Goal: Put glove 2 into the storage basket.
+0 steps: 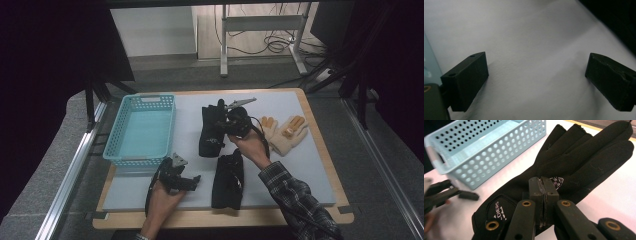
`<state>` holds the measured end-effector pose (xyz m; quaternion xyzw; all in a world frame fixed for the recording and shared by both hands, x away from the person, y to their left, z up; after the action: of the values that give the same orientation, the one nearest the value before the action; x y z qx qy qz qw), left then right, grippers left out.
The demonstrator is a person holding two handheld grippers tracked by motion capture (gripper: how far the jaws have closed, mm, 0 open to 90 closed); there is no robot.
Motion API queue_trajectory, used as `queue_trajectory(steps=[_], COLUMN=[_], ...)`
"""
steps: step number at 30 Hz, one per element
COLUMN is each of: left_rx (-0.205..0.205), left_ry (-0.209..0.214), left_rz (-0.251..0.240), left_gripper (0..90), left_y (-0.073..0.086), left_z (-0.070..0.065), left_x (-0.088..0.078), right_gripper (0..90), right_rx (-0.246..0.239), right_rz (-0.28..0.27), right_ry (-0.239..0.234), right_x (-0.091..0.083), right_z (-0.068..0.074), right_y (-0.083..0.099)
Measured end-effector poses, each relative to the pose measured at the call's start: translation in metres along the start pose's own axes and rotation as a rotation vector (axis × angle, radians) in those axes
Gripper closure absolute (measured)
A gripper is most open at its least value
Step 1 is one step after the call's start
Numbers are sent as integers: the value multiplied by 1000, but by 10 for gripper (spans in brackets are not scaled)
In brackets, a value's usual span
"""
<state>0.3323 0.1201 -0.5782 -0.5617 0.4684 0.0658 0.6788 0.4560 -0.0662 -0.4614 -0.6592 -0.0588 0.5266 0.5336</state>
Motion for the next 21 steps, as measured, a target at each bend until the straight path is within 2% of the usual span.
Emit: queue_trajectory(steps=[4, 6, 13, 21], left_rx=[1, 2, -4, -3], left_ry=[0, -1, 0, 1], left_rz=[-1, 2, -4, -2], left_gripper=[47, 47, 48, 47], left_y=[0, 0, 0, 0], left_z=[0, 0, 0, 0], left_x=[0, 0, 0, 0], right_gripper=[872, 872, 872, 871], right_rx=[0, 14, 14, 27], right_rz=[-5, -8, -1, 6], right_ry=[-14, -26, -41, -74], right_x=[-16, -28, -60, -89], right_z=[3, 5, 16, 40], right_y=[8, 15, 43, 73])
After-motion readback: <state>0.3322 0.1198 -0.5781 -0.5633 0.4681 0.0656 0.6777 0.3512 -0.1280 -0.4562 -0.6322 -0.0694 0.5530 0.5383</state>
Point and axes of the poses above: each handheld gripper's, and its own axes: x roughly forward along the jaws, y roughly out of its underside, z roughly to its left, the point moved 4 cm from there along x, roughly forward along the jaws, and after that the axes turned 2 degrees about y, right-handed, at the moved point
